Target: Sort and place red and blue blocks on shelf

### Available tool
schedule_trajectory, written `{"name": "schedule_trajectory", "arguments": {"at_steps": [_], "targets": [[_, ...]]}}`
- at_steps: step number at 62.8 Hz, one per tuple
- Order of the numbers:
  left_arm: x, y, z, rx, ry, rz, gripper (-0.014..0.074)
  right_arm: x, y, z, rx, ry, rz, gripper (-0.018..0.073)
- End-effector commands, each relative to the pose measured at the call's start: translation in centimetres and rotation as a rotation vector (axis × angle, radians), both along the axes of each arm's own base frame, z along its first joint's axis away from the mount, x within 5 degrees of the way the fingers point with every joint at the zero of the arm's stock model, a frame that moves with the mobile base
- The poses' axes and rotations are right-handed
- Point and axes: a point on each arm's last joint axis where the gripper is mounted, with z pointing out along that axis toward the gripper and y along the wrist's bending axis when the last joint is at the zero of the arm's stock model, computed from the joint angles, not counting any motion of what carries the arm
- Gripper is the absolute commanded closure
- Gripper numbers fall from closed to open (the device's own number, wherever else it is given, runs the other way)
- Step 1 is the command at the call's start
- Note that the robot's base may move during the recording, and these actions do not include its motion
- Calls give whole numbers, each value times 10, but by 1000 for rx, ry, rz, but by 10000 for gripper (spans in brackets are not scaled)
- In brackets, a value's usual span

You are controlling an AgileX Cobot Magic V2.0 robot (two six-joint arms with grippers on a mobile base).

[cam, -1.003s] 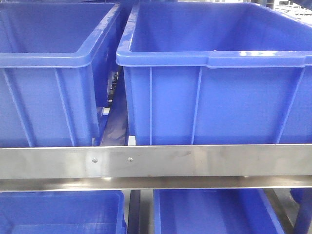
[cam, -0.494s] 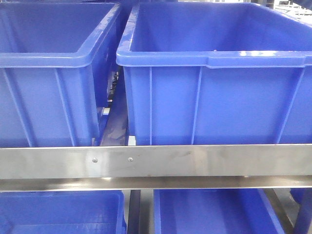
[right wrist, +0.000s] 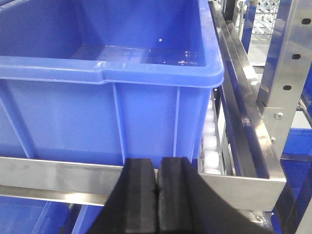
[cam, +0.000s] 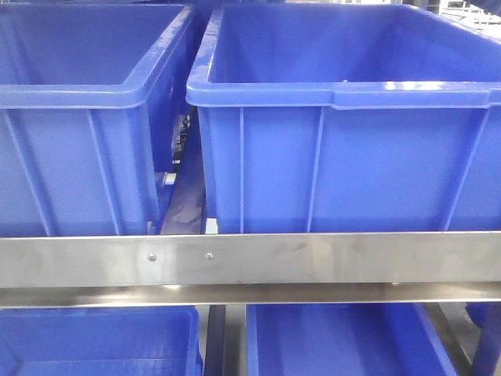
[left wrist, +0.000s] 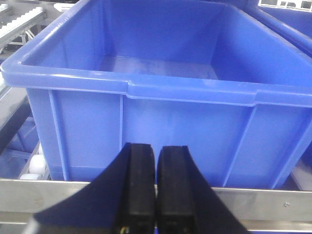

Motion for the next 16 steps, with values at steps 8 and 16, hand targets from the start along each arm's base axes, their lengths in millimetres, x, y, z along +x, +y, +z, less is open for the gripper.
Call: {"name": "schedule_trajectory", "arguments": {"at_steps": [8, 16], "targets": [[0, -1, -1, -14, -83, -7, 472, -1, 0, 8, -1, -103, -3, 510], [0, -1, -1, -14, -83, -7, 472, -1, 0, 8, -1, -103, -3, 510]]}}
